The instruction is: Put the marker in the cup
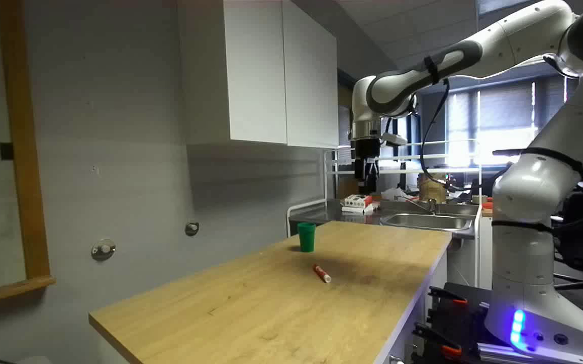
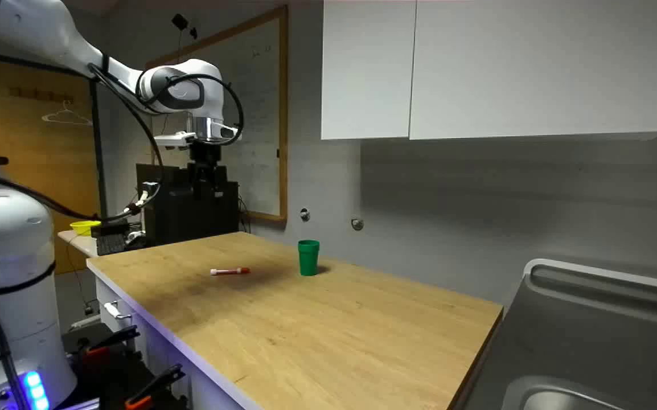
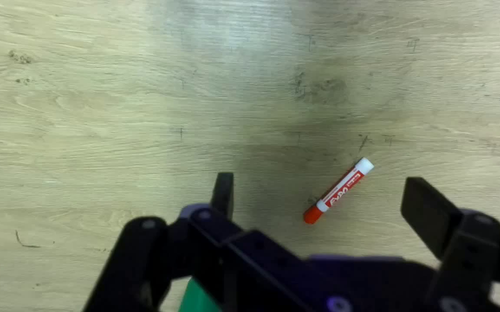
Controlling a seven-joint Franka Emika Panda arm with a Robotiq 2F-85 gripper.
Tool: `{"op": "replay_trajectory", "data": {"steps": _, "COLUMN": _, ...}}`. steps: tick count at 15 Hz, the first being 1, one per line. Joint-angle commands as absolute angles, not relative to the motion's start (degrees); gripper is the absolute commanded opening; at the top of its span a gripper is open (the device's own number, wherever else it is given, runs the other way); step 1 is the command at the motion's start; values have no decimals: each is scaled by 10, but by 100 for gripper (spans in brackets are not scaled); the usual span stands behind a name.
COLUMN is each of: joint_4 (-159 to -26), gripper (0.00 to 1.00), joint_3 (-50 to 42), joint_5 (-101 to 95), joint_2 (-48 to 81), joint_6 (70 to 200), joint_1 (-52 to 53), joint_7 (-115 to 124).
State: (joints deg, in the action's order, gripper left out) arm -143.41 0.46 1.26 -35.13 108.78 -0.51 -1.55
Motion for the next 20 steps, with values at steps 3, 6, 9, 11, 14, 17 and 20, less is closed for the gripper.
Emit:
{"op": "replay_trajectory", "data": {"steps": 3, "joint_4": -1433, "gripper": 100, "joint_3": 2, "joint_5": 11, "joint_2": -351, "joint_6": 1086, "joint_1": -2, "joint_7": -14}}
{"op": "replay_trajectory", "data": {"steps": 6, "joint_4": -1433, "gripper": 100, "joint_3": 2, "joint_5": 11, "joint_2": -351, "joint_6": 1086, "joint_1": -2, "joint_7": -14}}
{"op": "replay_trajectory", "data": {"steps": 9, "joint_4": -1433, "gripper": 100, "joint_3": 2, "joint_5": 11, "joint_2": -351, "joint_6": 1086, "joint_1": -2, "joint_7": -14}}
{"op": "replay_trajectory", "data": {"steps": 11, "joint_4": -1433, "gripper": 100, "joint_3": 2, "joint_5": 11, "joint_2": -351, "joint_6": 1086, "joint_1": -2, "joint_7": -14}}
{"op": "replay_trajectory", "data": {"steps": 14, "joint_4": -1433, "gripper": 100, "joint_3": 2, "joint_5": 11, "joint_2": -351, "joint_6": 1086, "joint_1": -2, "joint_7": -14}}
{"op": "replay_trajectory", "data": {"steps": 17, "joint_4": -1433, "gripper": 100, "joint_3": 2, "joint_5": 11, "joint_2": -351, "joint_6": 1086, "joint_1": -2, "joint_7": -14}}
{"op": "replay_trajectory", "data": {"steps": 20, "joint_4": -1427, "gripper": 100, "joint_3": 5, "joint_5": 9, "joint_2": -337, "joint_6": 1096, "joint_1": 0, "joint_7": -13}}
